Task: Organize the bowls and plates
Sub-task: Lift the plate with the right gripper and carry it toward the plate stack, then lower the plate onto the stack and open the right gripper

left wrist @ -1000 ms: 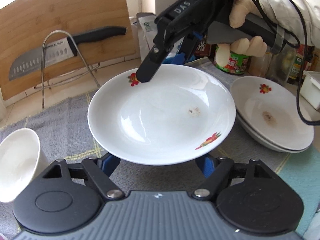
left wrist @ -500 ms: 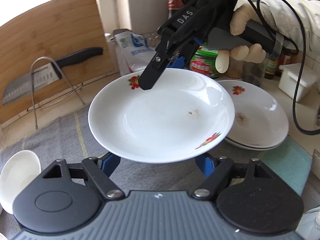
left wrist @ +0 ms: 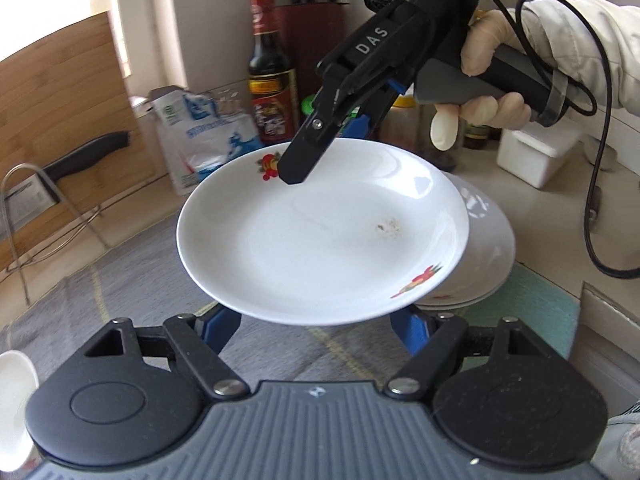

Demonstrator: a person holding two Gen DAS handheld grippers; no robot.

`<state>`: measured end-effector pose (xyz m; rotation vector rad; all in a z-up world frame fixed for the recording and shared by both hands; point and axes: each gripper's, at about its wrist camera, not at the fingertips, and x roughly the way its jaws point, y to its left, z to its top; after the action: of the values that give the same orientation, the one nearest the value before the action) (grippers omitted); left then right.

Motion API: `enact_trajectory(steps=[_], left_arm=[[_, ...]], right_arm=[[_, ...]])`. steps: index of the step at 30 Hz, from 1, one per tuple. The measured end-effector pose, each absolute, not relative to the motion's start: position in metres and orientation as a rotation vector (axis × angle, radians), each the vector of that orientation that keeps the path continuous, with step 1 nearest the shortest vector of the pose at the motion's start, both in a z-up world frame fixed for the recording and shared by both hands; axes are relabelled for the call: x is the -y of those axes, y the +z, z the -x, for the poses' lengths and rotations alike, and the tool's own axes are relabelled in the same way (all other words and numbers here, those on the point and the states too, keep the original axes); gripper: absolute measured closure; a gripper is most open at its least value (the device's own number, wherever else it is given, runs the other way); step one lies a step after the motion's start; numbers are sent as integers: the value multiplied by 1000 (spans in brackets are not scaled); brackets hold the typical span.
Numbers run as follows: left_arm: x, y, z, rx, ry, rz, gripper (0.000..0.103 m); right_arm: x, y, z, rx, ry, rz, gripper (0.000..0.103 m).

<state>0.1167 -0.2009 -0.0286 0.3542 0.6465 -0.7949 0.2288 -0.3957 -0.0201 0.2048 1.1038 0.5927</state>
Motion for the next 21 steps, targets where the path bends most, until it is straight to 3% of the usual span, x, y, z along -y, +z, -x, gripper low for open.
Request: enact_trajectory(steps=[21], left_arm=[[234,-38,-110,-668,-984,-439,22]], right_arm=[[454,-44,-167,-1090,412,-361,5]])
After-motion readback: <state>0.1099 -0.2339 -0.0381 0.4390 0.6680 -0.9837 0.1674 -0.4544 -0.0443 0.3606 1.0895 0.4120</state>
